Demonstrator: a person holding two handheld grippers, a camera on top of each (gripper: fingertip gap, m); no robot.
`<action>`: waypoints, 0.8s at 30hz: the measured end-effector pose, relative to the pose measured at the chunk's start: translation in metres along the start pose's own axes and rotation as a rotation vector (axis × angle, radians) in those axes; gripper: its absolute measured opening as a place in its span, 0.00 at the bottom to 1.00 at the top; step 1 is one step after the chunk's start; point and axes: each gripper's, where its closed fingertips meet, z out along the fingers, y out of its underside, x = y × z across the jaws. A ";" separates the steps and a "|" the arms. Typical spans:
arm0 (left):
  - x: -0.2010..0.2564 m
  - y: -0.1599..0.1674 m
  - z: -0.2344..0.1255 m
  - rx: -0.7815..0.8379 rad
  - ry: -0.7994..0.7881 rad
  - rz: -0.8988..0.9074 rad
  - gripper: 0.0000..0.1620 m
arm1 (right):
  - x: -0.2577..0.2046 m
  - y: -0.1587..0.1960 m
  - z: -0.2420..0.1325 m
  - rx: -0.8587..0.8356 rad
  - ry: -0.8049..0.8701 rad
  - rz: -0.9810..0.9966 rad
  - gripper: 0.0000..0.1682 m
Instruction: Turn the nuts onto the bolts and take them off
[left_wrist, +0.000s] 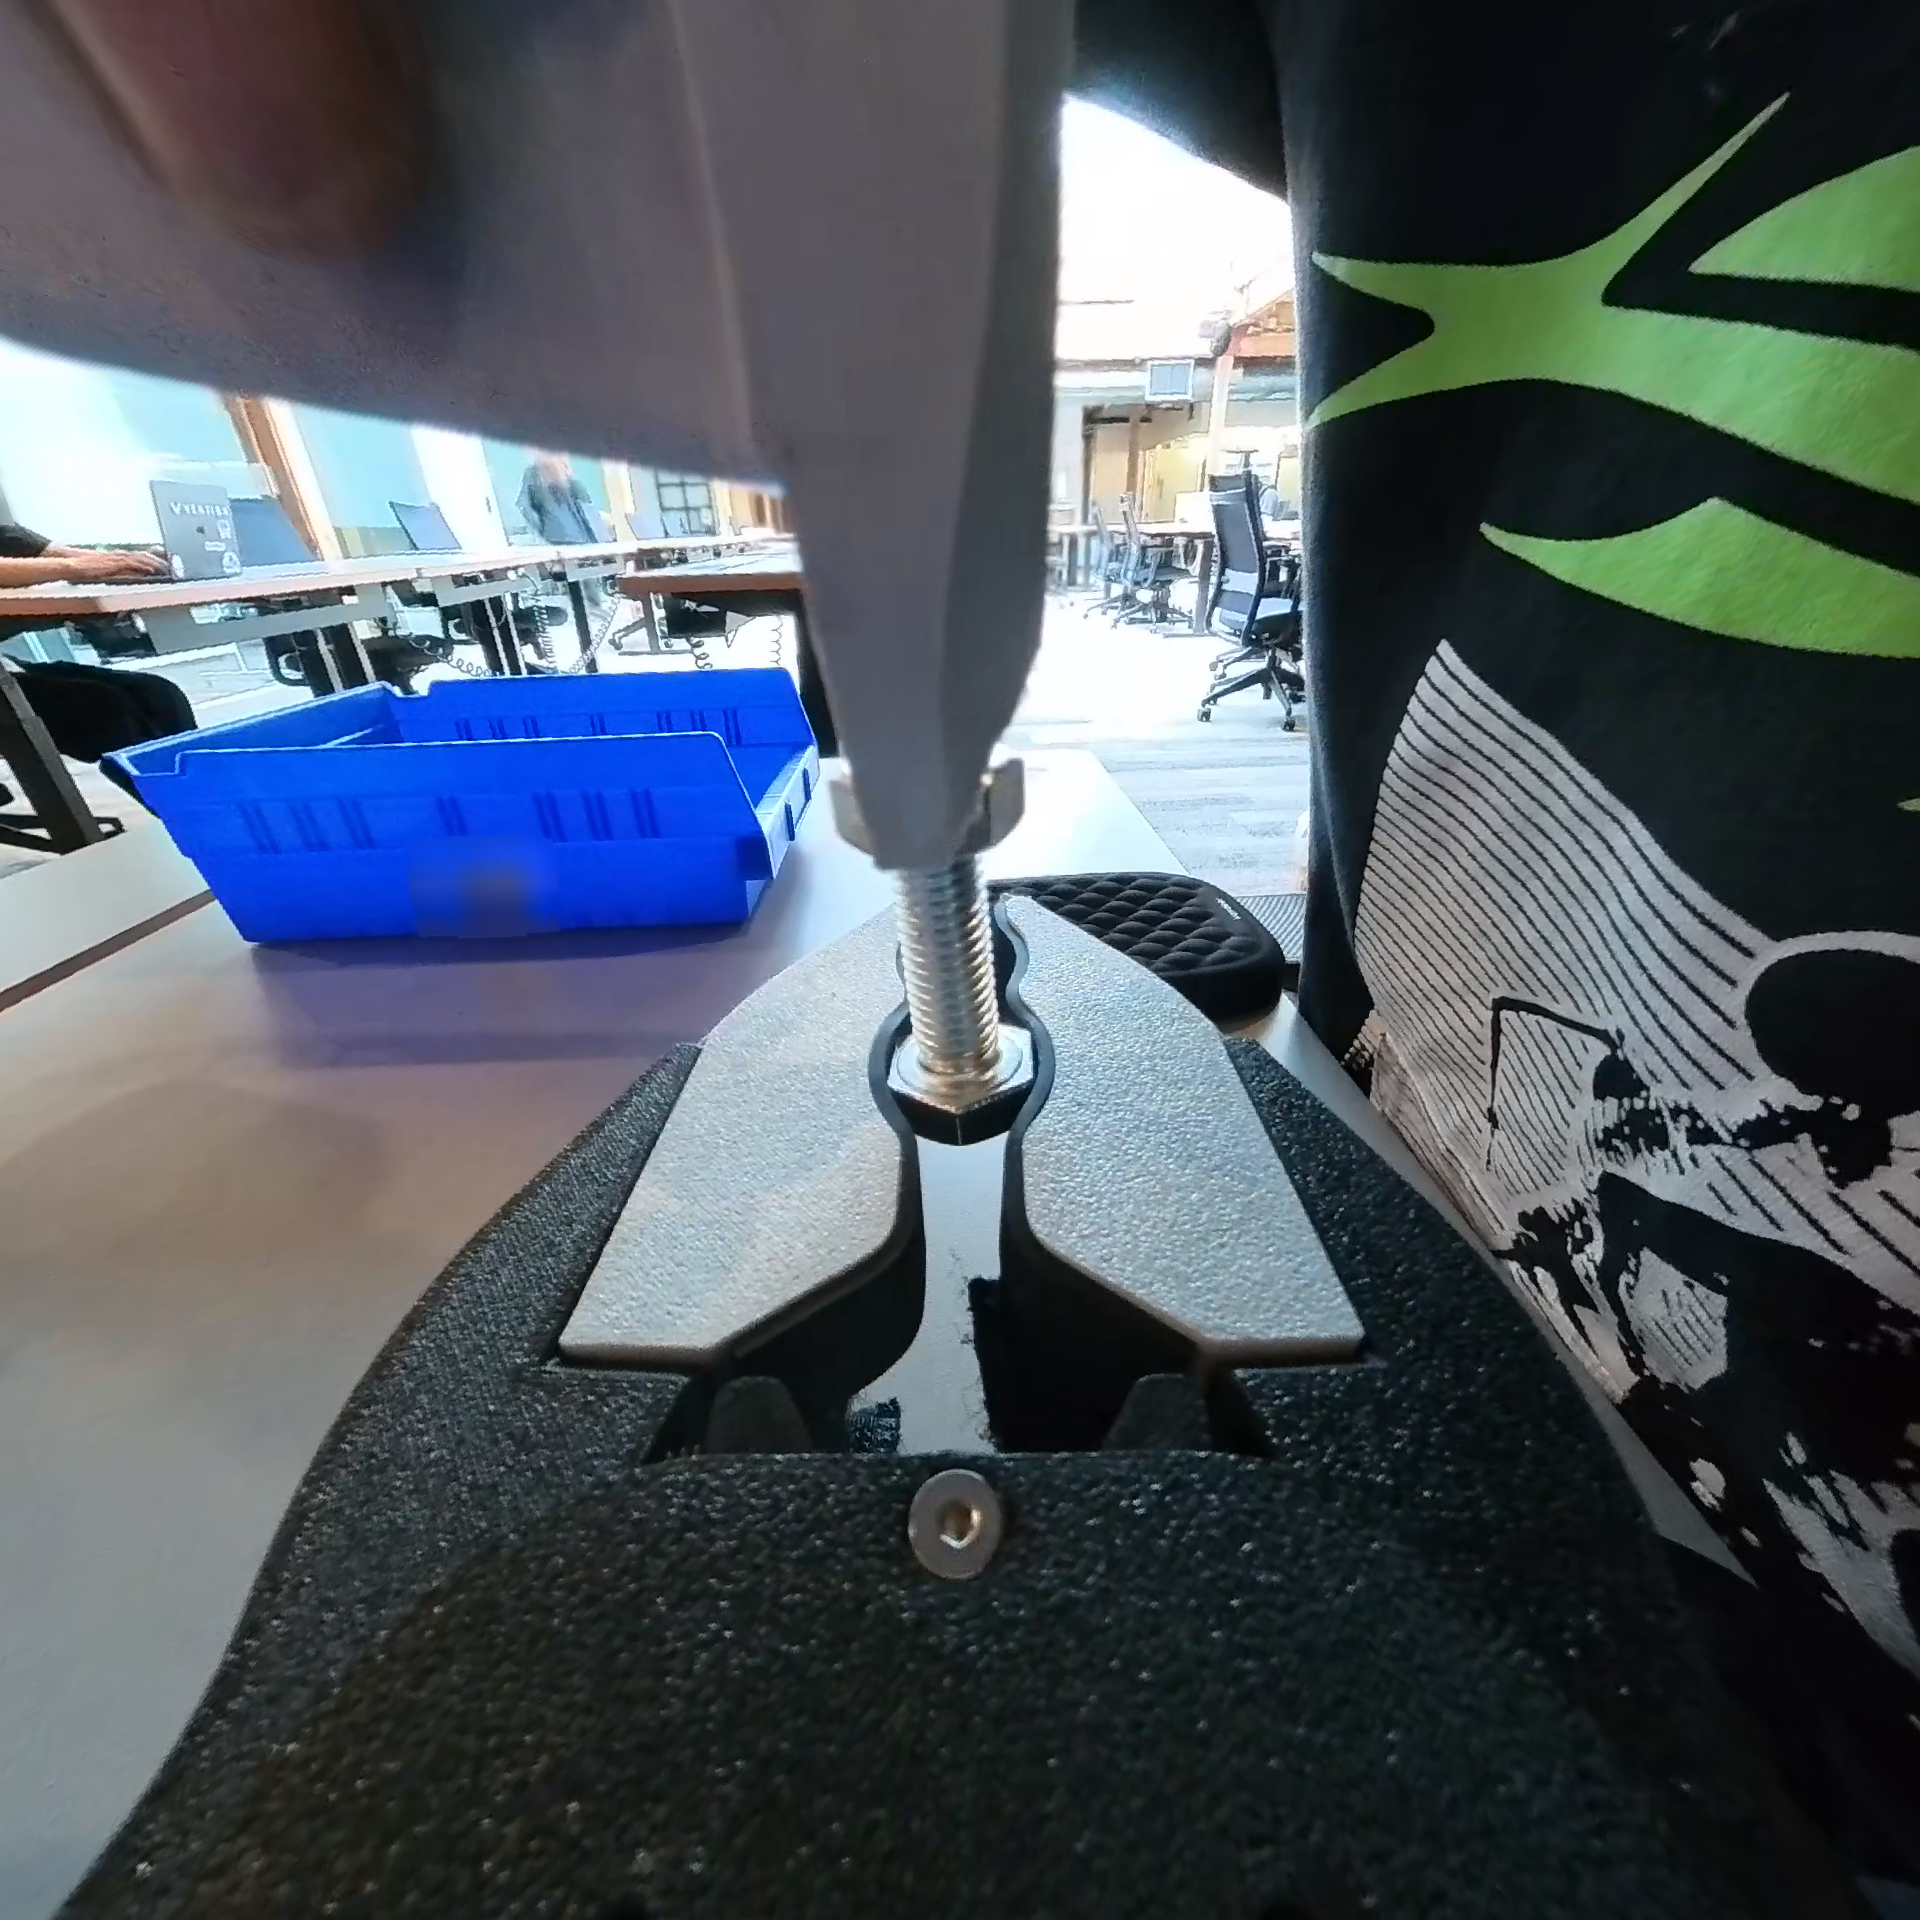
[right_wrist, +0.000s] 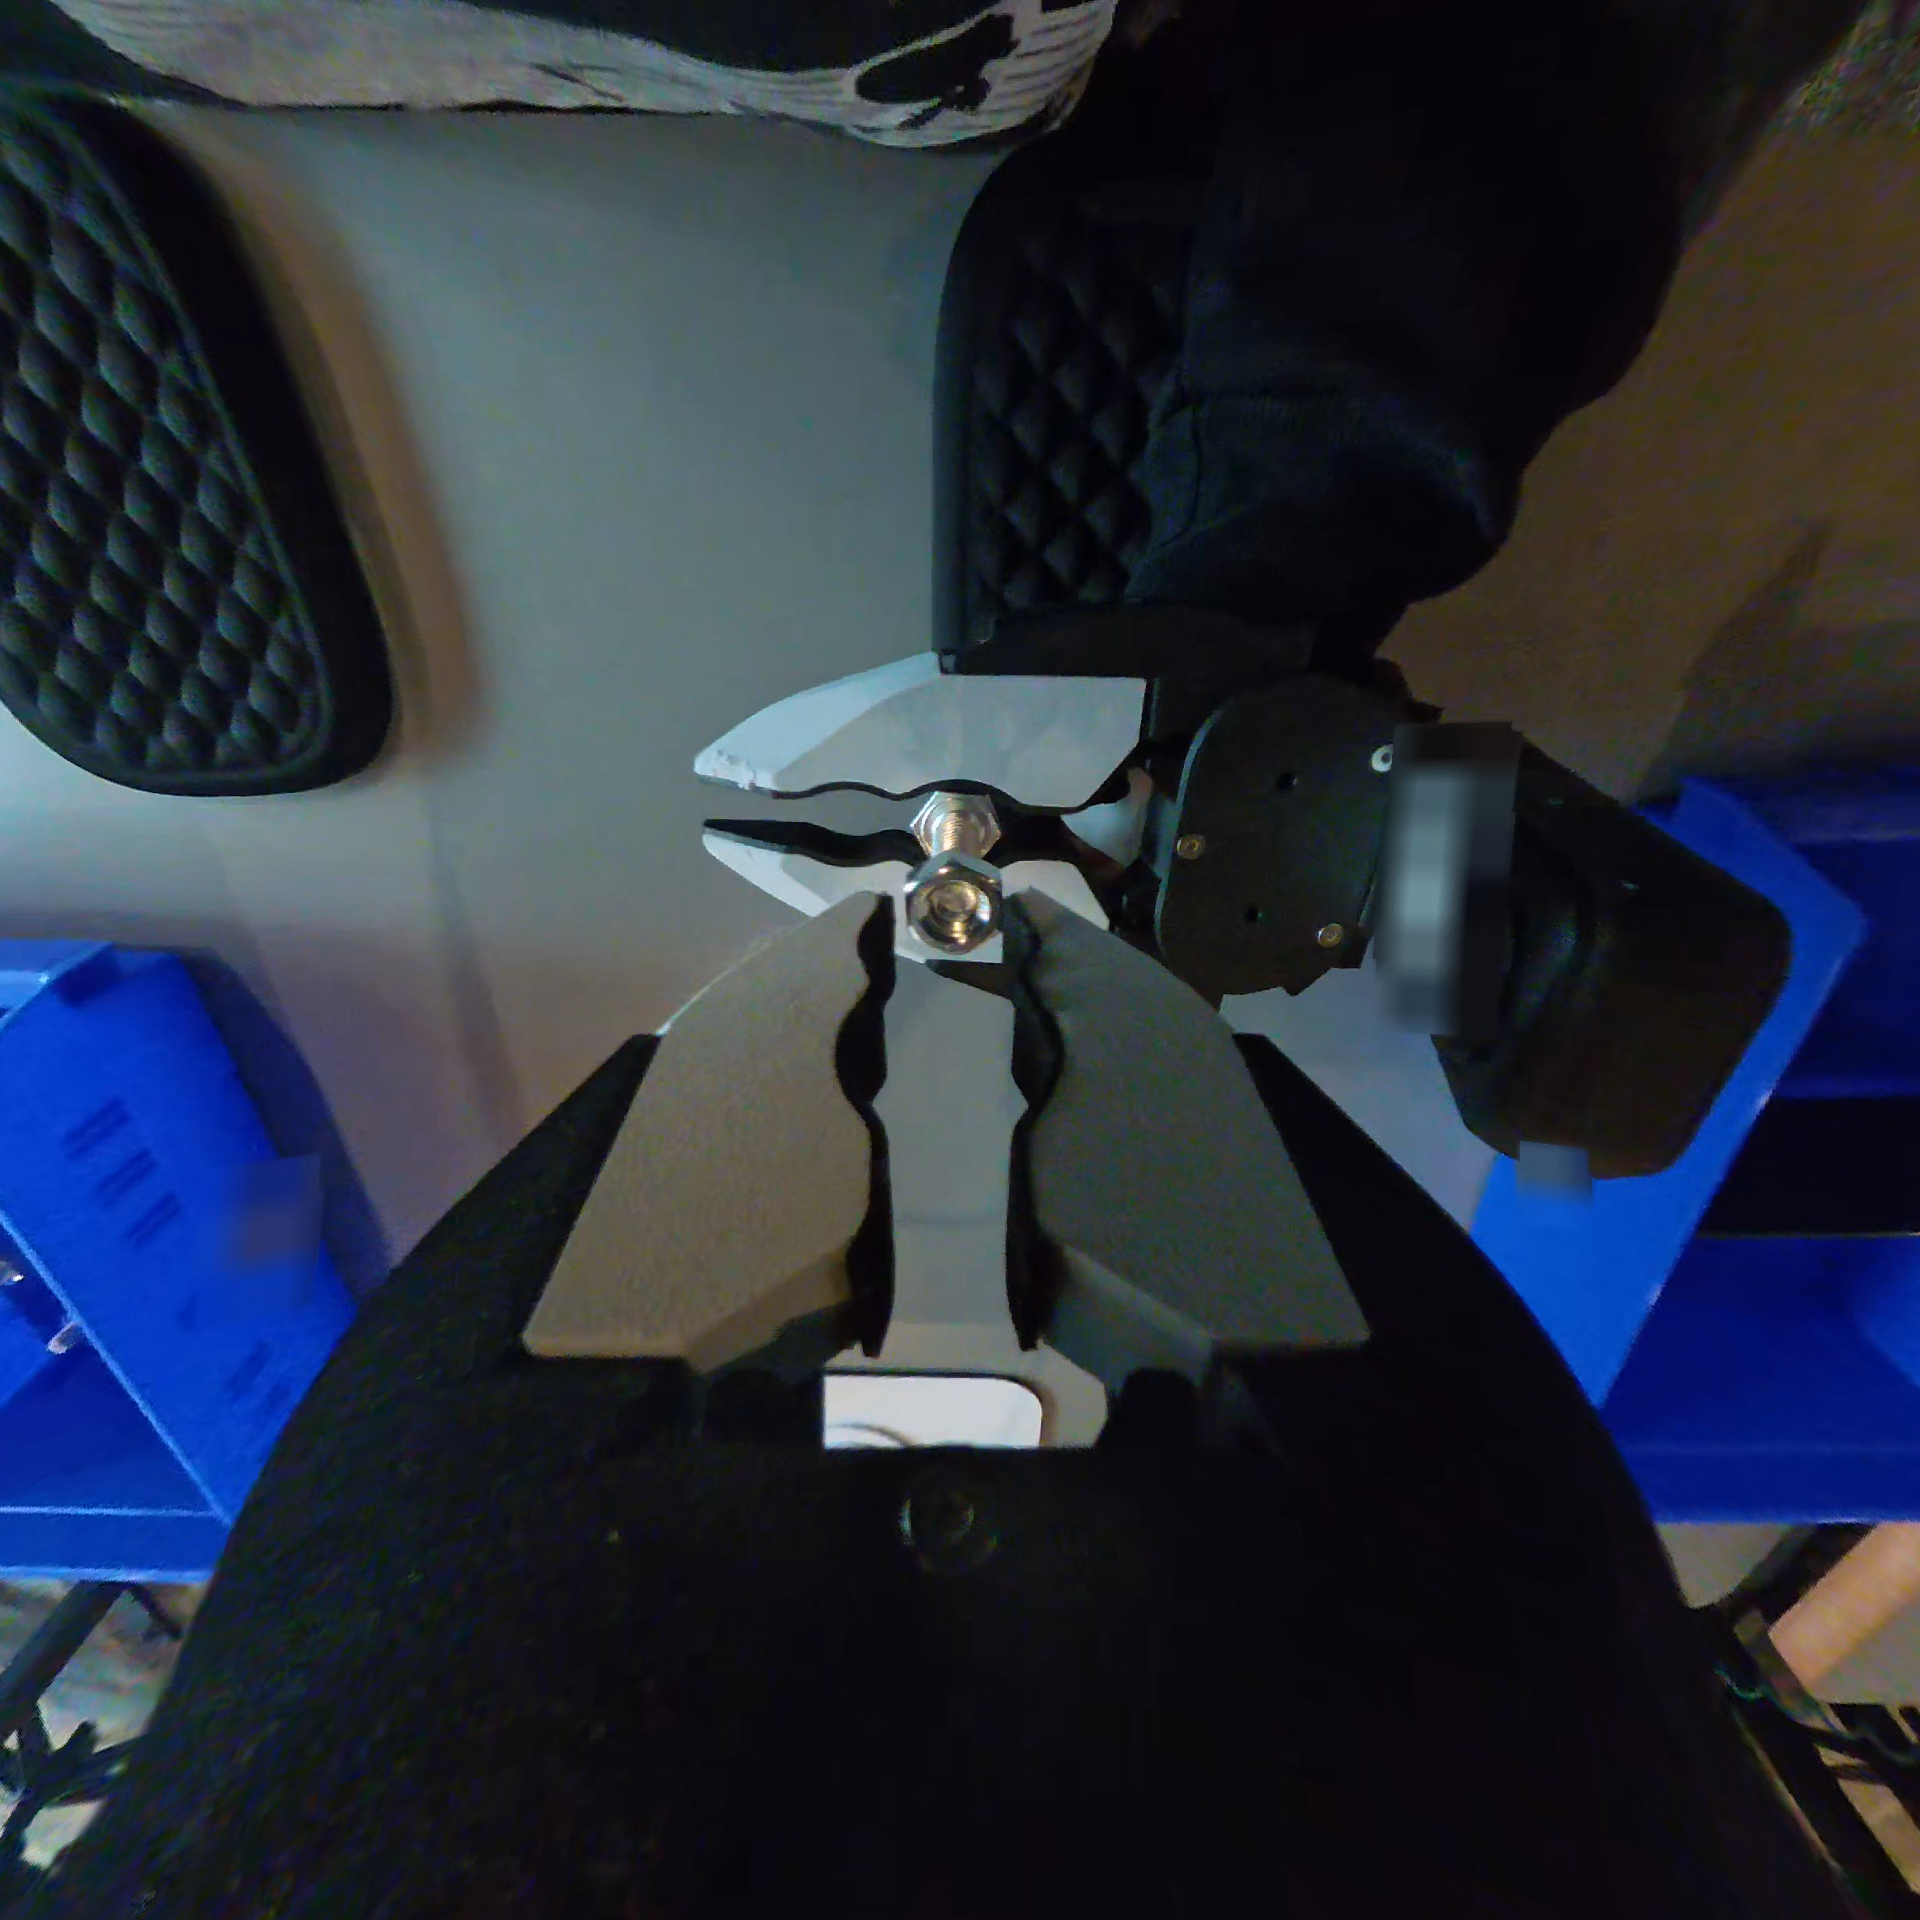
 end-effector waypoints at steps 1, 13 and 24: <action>0.000 0.000 0.000 0.000 0.000 0.001 0.06 | 0.001 0.000 0.000 0.000 0.006 0.001 0.10; -0.003 0.000 -0.001 0.006 -0.019 -0.008 0.06 | 0.000 0.004 -0.001 -0.043 0.050 0.899 0.10; -0.001 0.000 0.000 -0.001 -0.014 0.000 0.06 | 0.002 -0.002 -0.001 0.029 0.132 1.244 0.16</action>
